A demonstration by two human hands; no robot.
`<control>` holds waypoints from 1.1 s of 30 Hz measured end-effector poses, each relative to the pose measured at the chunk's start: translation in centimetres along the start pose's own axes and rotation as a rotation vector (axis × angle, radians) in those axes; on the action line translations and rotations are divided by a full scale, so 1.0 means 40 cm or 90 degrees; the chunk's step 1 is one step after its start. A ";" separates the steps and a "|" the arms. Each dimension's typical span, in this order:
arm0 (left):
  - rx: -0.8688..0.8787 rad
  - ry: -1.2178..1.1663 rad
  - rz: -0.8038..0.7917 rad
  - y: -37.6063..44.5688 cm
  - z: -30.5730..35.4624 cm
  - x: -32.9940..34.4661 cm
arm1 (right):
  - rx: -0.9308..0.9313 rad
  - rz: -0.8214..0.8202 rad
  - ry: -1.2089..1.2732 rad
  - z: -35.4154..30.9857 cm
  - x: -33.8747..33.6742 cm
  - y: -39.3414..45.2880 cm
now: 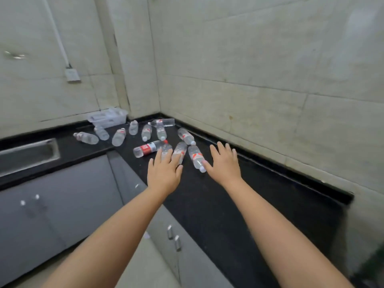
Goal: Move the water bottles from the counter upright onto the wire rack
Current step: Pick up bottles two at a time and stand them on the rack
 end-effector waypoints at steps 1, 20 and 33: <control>-0.010 0.004 -0.010 -0.001 -0.053 0.012 | -0.003 -0.006 0.013 -0.047 0.034 0.012; -0.032 -0.023 -0.176 0.372 -0.417 0.284 | 0.152 -0.126 -0.037 -0.056 0.459 0.425; 0.110 -0.058 -0.341 0.774 -0.360 0.557 | 0.346 -0.257 0.029 0.132 0.705 0.792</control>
Point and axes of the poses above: each hand's wrist, its own y-axis towards the middle knuckle, its own x-axis out of the palm, z = x × y, the point moved 3 cm from there along y, towards the middle knuckle
